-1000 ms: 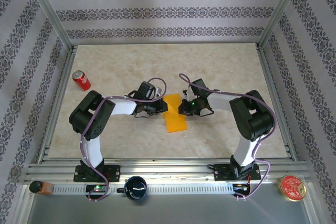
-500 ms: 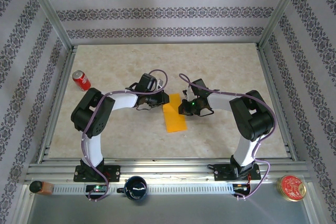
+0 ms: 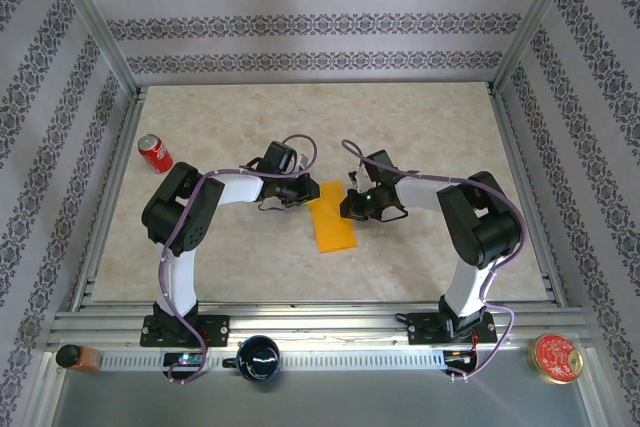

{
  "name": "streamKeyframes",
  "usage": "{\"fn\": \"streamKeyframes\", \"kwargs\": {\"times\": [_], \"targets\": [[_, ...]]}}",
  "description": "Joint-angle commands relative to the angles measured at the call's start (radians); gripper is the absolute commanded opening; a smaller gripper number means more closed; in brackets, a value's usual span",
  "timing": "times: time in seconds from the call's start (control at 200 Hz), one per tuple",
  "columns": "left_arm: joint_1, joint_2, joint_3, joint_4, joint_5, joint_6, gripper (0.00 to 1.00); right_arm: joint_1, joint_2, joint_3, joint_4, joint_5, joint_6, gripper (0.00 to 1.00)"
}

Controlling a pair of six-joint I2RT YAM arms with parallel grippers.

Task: Fold a paper plane with a square sheet of paper (pick it up from the middle)
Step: First fold the square sheet of paper in half at the center of the table.

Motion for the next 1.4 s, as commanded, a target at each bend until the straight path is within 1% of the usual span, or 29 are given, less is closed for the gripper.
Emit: {"fn": "streamKeyframes", "kwargs": {"times": [0.0, 0.08, 0.225, 0.41, 0.53, 1.014, 1.244, 1.394], "targets": [[0.019, 0.008, 0.047, -0.055, 0.041, -0.002, 0.16, -0.014, 0.068, -0.05, -0.143, 0.121, -0.029, 0.0], [0.019, 0.005, 0.046, -0.033, 0.053, -0.012, 0.17, -0.014, 0.065, -0.053, -0.139, 0.123, -0.027, 0.0], [0.019, 0.029, 0.078, -0.055, 0.057, 0.011, 0.17, -0.015, 0.064, -0.049, -0.142, 0.121, -0.028, 0.0], [0.029, 0.071, 0.096, -0.079, 0.016, 0.008, 0.17, -0.016, 0.065, -0.059, -0.144, 0.12, -0.03, 0.0], [0.043, 0.083, 0.081, -0.056, -0.004, -0.004, 0.17, -0.016, 0.065, -0.066, -0.143, 0.124, -0.03, 0.0], [0.098, 0.098, 0.071, 0.005, -0.02, -0.049, 0.18, -0.016, 0.068, -0.07, -0.141, 0.128, -0.031, 0.0], [0.107, 0.073, 0.076, -0.009, -0.057, -0.057, 0.18, -0.017, 0.06, -0.074, -0.138, 0.128, -0.029, 0.0], [0.101, -0.007, 0.087, -0.026, -0.043, -0.057, 0.18, -0.017, 0.057, -0.074, -0.137, 0.129, -0.028, 0.0]]}}
